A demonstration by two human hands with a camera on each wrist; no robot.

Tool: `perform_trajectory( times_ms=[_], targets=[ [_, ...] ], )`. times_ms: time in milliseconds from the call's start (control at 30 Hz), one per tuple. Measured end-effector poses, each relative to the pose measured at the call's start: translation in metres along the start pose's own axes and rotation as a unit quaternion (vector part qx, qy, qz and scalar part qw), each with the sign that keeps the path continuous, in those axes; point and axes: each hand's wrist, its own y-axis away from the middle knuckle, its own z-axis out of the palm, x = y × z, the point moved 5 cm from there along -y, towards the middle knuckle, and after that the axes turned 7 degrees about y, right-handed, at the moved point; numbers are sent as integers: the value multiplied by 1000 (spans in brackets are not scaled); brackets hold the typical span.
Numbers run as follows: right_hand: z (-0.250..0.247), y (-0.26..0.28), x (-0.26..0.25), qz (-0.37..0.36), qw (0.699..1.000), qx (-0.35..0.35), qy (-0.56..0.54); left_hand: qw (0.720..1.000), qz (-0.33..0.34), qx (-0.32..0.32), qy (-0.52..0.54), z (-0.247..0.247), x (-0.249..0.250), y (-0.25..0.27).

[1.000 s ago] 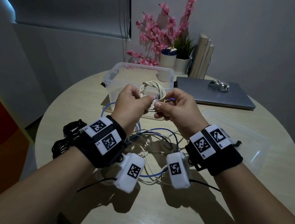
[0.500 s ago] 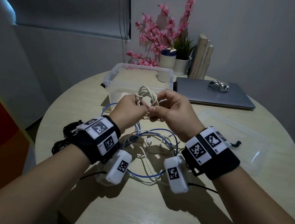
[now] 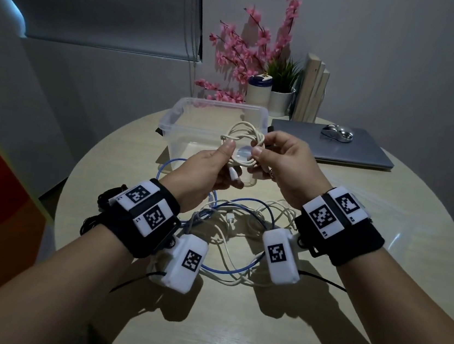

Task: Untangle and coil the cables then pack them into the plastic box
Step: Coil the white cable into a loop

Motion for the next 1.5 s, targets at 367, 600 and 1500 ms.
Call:
perform_trajectory(
  times_ms=[367,600,1500],
  targets=[
    [9,7,7,23,995,-94,17,996,-93,5,3,-6,17,-2],
    [8,8,9,41,994,-97,18,985,-152,-9,83,-2,7,-1],
    [6,10,9,76,992,-90,34,990,-132,7,42,4,6,6]
  ],
)
